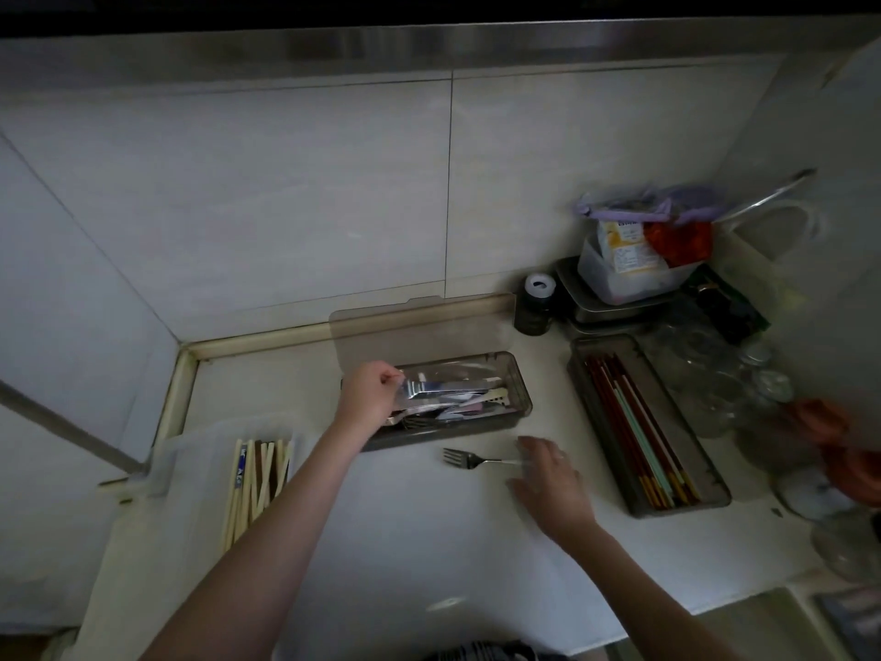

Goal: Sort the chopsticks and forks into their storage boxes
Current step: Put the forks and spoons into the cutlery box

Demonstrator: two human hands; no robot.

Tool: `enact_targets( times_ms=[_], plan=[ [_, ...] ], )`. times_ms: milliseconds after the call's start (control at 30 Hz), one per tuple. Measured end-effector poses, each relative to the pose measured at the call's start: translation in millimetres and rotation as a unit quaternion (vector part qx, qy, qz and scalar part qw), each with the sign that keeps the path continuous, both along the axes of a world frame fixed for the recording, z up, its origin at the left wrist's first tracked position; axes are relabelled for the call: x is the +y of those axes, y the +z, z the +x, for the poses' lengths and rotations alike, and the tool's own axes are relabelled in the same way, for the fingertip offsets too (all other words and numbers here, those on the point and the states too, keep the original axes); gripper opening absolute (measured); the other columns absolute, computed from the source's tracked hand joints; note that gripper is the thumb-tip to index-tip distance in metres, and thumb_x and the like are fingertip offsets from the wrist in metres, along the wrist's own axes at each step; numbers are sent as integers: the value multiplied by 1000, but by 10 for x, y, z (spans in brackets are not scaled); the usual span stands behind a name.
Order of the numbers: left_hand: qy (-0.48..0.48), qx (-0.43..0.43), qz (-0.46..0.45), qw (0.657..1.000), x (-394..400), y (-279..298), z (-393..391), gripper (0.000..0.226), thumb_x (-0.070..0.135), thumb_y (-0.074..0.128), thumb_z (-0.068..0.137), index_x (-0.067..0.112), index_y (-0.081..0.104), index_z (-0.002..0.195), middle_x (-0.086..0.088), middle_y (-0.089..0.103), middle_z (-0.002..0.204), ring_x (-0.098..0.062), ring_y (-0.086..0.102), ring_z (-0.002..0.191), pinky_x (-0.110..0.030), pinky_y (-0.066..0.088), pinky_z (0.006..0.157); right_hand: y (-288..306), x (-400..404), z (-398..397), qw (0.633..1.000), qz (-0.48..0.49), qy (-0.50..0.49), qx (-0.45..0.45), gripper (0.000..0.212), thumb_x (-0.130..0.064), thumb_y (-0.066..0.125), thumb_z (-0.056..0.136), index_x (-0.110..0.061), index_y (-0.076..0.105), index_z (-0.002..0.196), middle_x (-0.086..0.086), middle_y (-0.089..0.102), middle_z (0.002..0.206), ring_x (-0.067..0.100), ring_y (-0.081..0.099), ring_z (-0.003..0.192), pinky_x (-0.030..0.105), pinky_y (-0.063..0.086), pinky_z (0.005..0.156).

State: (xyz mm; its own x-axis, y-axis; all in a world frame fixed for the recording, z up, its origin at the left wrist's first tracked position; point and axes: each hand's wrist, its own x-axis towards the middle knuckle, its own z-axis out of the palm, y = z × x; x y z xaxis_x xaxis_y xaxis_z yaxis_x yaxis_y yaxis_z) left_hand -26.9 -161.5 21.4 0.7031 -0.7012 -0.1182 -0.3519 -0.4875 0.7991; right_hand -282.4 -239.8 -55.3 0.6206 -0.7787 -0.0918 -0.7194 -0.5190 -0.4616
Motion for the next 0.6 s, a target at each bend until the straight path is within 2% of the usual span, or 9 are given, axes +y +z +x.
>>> enact_targets(
  times_ms=[67,200,267,333,400,433,533,600],
  plan=[
    [19,9,1,1000,-37,-72,65,14,8,57,90,2,69,90,-16,69,90,-31,67,81,-45,55,79,-38,-9,36,997,-11,27,72,51,-36,60,87,-27,41,134,-4,43,135,18,38,126,36,34,100],
    [51,0,5,999,-46,-210,132,16,9,56,91,1,68,98,-17,69,98,-32,66,85,-42,54,84,-60,-29,88,996,-20,35,85,28,-36,56,90,-23,52,114,-1,49,120,20,41,114,35,35,90],
    [69,-12,6,998,-10,-239,119,19,11,57,90,1,65,104,-17,68,102,-32,66,87,-38,51,85,-100,-27,84,991,-59,53,109,23,-35,50,93,-19,54,109,1,51,114,23,45,107,36,37,86],
    [79,-45,4,996,50,-259,92,21,10,58,89,2,64,107,-15,67,105,-30,63,94,-33,47,87,-132,4,73,981,-119,80,131,18,-29,63,86,-16,58,98,3,57,99,24,53,90,36,44,74],
    [80,-89,6,993,117,-243,42,23,7,56,88,5,64,109,-13,64,108,-27,61,97,-30,45,85,-162,46,70,967,-173,115,149,27,-21,81,67,-16,61,84,3,60,81,22,56,71,33,46,59],
    [79,-109,4,991,150,-223,-1,24,5,55,88,7,64,110,-11,63,109,-25,61,96,-30,46,82,-172,62,70,963,-192,123,144,30,-19,83,62,-15,61,82,3,60,78,22,56,67,32,46,56],
    [55,-167,-33,984,246,-170,-200,22,4,56,86,12,65,103,-6,62,103,-22,61,87,-30,48,71,-165,43,46,962,-192,136,138,28,-20,80,67,-16,60,87,3,61,80,21,55,69,31,46,59],
    [12,-209,-51,976,314,-167,-403,17,6,58,84,14,65,98,-1,62,97,-19,59,83,-31,49,65,-107,50,12,969,-153,144,132,16,-20,64,84,-16,57,98,4,62,92,22,55,81,33,45,71]
  ],
)
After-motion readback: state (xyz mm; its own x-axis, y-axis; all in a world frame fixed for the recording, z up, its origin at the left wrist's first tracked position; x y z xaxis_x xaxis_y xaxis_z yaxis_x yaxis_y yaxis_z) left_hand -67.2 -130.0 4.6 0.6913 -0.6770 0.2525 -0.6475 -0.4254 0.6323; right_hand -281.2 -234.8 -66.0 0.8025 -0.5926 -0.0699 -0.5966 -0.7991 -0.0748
